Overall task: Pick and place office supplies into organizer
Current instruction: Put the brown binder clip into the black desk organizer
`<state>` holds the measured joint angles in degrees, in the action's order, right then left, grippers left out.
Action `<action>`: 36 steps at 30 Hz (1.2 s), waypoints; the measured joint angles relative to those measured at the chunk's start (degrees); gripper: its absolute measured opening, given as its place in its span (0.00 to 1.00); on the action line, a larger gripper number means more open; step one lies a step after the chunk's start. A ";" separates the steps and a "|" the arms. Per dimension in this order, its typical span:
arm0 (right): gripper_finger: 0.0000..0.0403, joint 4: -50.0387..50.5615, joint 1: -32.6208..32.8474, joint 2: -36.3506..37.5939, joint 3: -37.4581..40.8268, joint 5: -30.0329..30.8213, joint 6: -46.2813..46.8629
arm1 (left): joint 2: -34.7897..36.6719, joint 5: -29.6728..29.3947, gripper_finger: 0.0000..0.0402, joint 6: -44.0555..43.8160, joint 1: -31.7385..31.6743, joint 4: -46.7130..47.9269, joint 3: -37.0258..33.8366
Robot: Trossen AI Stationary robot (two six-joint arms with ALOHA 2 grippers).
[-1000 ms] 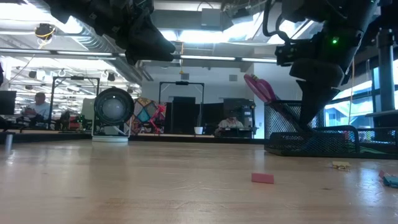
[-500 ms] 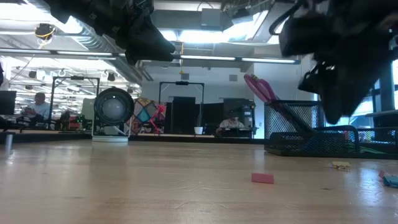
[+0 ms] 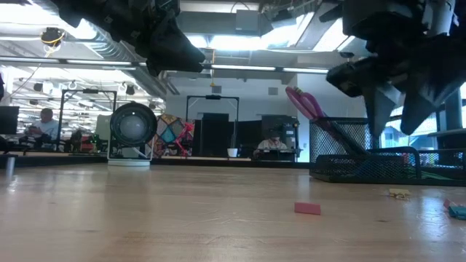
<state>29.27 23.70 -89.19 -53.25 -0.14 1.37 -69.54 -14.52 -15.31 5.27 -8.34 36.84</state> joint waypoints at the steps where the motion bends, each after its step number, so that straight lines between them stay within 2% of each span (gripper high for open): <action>1: 0.36 -0.09 0.00 0.00 0.00 0.83 -1.44 | 0.00 0.00 0.36 0.00 0.00 -0.01 -0.01; 8: 0.36 -0.90 -0.02 -0.71 0.00 3.61 -12.85 | 0.00 -0.16 0.36 0.00 -0.01 0.00 0.00; 13: 0.36 -0.96 0.20 -0.74 0.00 3.04 -20.90 | 0.00 -3.64 0.36 -0.45 -0.01 0.02 0.00; 18: 0.36 -1.76 0.20 -1.04 0.00 0.22 -22.39 | 0.00 -4.56 0.36 -0.63 -0.01 0.02 0.00; 36: 0.36 -4.75 0.51 -9.20 -0.02 -1.60 -27.58 | -2.74 -5.71 0.36 -0.59 -0.01 0.48 -0.03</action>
<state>24.52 24.21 -98.38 -53.28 -1.74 -26.22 -72.27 -20.23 -15.90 5.26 -7.86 36.81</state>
